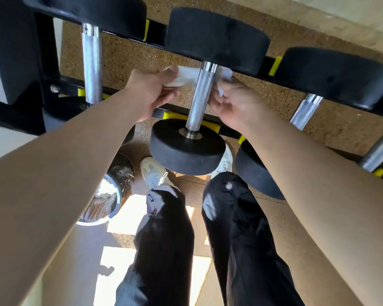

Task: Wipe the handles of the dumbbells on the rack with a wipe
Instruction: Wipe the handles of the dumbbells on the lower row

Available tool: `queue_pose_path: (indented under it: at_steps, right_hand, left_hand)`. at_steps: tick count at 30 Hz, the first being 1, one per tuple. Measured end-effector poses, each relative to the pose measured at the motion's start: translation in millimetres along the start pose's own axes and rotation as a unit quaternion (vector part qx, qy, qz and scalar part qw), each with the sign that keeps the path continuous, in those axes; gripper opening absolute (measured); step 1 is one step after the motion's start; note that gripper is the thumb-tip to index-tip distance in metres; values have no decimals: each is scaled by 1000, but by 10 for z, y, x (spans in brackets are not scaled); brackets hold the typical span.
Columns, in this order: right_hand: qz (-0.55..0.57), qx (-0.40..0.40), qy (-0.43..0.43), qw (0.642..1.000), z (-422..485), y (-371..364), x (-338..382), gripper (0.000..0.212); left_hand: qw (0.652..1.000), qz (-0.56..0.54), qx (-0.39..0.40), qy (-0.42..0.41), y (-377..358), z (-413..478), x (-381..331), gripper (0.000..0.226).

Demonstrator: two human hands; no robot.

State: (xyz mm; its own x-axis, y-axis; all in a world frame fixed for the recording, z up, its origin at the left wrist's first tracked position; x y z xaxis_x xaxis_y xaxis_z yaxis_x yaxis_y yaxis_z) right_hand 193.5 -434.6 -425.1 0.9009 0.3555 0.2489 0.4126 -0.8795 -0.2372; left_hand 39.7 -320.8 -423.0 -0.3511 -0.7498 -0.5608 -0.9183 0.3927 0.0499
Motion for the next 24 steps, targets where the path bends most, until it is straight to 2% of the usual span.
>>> queue_pose_path:
  at_steps: [2,6,10,14,17,20,24]
  right_hand:
    - [85,-22,7,996,-76,129,78,17]
    - [133,-25,21,991,-184,353,127,22]
    - [127,-26,16,991,-215,170,8,17]
    - [79,-66,13,995,-192,-21,4,13]
    - [100,-59,16,993,-277,166,53,13]
    - [136,-52,37,989,-360,465,82,17]
    - [51,-37,48,997,-263,283,80,8]
  left_hand:
    - [999,-41,36,0,-218,-22,-63,23]
    - [998,-41,43,-12,-416,-37,-118,11]
    - [997,-71,13,-26,-222,-100,-90,13]
    - [989,-139,35,-45,-108,-176,-42,13]
    - [992,-107,42,-44,-282,-169,-27,10]
    - [997,-39,51,-37,-471,-190,-51,16]
    - [999,-25,23,-32,-257,-227,-22,22]
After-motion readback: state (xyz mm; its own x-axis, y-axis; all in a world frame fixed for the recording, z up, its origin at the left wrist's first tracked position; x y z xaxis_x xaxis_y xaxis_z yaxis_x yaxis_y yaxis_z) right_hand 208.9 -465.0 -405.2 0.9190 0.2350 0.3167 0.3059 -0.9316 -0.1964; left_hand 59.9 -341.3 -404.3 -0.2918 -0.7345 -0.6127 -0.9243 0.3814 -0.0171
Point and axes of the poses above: each hand's wrist, its own z-axis towards the middle knuckle, its own y-axis out of the back of the hand, x = y × z, the point moved 6 cm from there along z, towards the middle knuckle, and after that the axes turned 4 degrees about -y, right-handed, at the moved point
